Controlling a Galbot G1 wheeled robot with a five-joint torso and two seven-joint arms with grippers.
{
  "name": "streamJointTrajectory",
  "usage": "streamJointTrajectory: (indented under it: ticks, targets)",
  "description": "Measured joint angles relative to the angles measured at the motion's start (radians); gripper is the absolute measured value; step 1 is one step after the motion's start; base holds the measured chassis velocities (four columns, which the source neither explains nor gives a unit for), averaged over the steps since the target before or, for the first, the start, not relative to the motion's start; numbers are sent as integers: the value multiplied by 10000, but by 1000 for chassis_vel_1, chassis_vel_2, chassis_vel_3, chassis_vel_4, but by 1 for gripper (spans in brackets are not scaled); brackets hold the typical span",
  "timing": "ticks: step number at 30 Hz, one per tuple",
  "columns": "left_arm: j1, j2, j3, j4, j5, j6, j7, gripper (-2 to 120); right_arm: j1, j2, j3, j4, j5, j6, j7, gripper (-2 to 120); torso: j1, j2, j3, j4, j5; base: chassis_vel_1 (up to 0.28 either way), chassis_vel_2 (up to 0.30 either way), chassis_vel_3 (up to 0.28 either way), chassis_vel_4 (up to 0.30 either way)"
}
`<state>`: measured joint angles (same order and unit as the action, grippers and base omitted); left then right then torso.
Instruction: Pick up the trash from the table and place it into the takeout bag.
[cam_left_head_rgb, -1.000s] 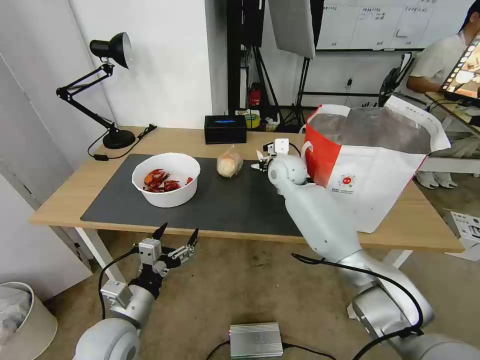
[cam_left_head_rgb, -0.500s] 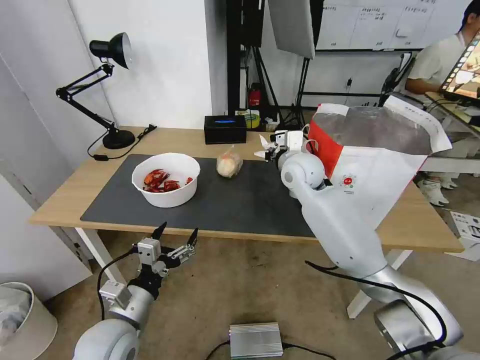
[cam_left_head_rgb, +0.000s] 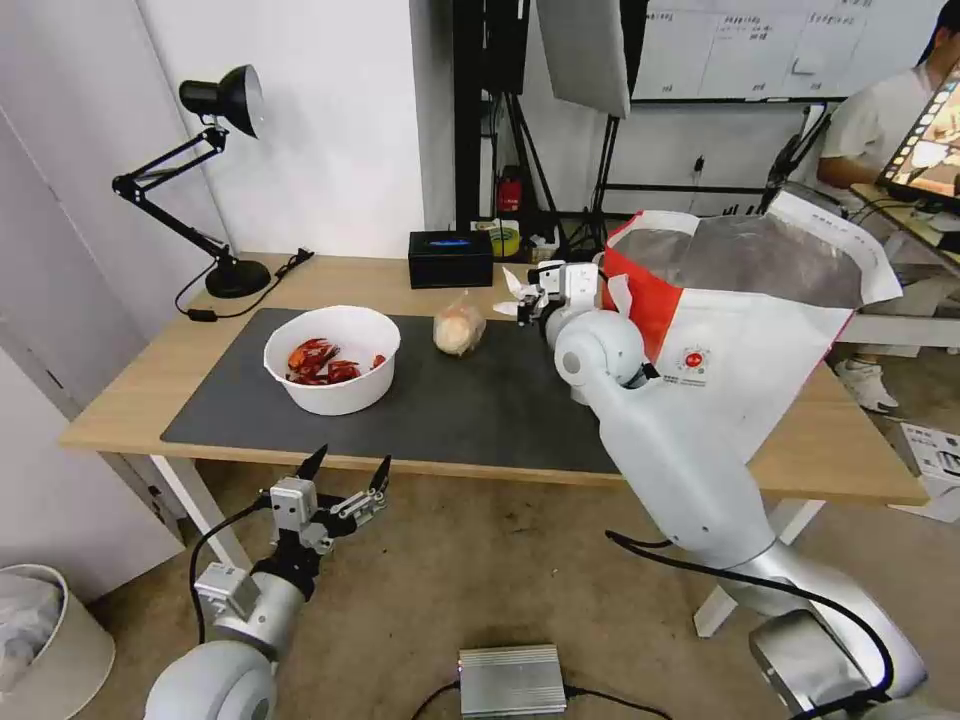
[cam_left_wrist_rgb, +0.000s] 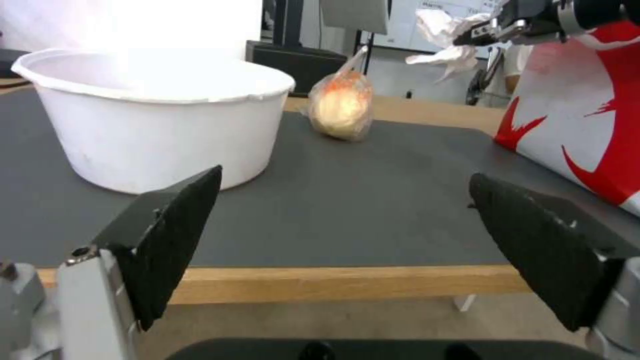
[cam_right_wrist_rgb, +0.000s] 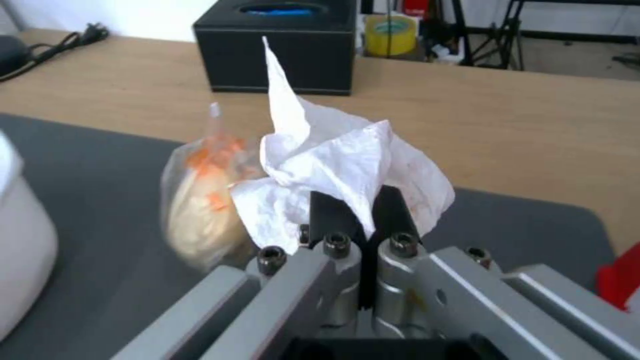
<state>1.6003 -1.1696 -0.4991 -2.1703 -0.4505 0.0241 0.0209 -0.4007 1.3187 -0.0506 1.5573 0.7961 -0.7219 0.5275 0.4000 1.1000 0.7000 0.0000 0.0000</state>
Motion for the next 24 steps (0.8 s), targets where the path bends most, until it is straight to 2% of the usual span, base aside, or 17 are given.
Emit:
streamJointTrajectory:
  ticks: [14,24]
  targets:
    - [33,-47,-13,5,-7,-10,8,100,-135,221,-304,235,4,-3,30,0,0,0,0,0,0,0,0,0,0]
    - [29,-122,17,71,7,-46,14,100,-480,-26,-269,939,-33,-3,67,0,0,0,0,0,0,0,0,0,0]
